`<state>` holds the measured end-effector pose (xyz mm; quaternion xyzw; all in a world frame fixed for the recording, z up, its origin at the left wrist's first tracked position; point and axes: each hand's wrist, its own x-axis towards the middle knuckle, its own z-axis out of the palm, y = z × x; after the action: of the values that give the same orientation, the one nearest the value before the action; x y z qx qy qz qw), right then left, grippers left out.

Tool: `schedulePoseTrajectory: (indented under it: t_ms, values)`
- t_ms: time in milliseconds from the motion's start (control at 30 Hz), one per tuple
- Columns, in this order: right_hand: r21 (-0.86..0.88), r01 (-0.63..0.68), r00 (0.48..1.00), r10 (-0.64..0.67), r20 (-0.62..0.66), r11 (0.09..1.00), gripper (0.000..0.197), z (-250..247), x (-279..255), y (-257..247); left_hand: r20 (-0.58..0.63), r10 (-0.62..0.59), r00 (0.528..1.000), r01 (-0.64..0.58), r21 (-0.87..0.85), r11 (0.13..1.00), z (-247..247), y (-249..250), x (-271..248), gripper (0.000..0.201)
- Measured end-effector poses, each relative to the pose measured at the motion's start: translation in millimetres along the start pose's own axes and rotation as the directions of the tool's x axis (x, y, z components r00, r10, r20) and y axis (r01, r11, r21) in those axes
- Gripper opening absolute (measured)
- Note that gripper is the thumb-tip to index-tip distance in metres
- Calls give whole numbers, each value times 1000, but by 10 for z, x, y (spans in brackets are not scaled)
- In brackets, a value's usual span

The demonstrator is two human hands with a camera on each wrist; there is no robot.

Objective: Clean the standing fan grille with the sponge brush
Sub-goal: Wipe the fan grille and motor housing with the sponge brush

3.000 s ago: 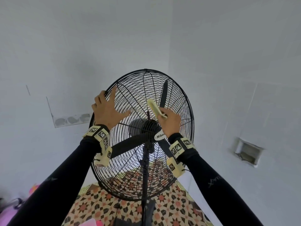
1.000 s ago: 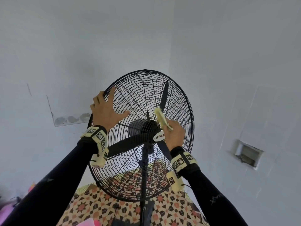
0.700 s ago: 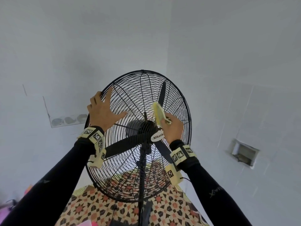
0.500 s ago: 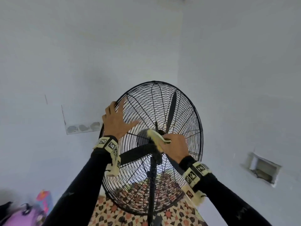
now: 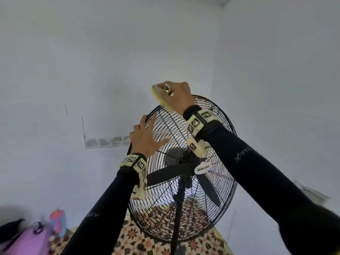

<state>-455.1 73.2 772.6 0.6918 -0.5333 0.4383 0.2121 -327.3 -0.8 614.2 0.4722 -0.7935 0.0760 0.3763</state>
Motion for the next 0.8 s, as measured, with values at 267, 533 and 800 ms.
schedulePoseTrajectory:
  t_ms: [267, 533, 800]
  values:
    - [-392, 105, 920, 60, 388, 914, 30, -126, 532, -222, -49, 73, 996, -74, -20, 997, 43, -37, 17, 110]
    - [-343, 91, 929, 45, 367, 935, 44, 25, 422, -227, -95, 111, 989, -113, -20, 993, 54, -89, -4, 109]
    - [-263, 187, 943, -99, 316, 946, 46, 22, 180, -153, -108, 111, 988, -114, -25, 993, 75, -95, -15, 109]
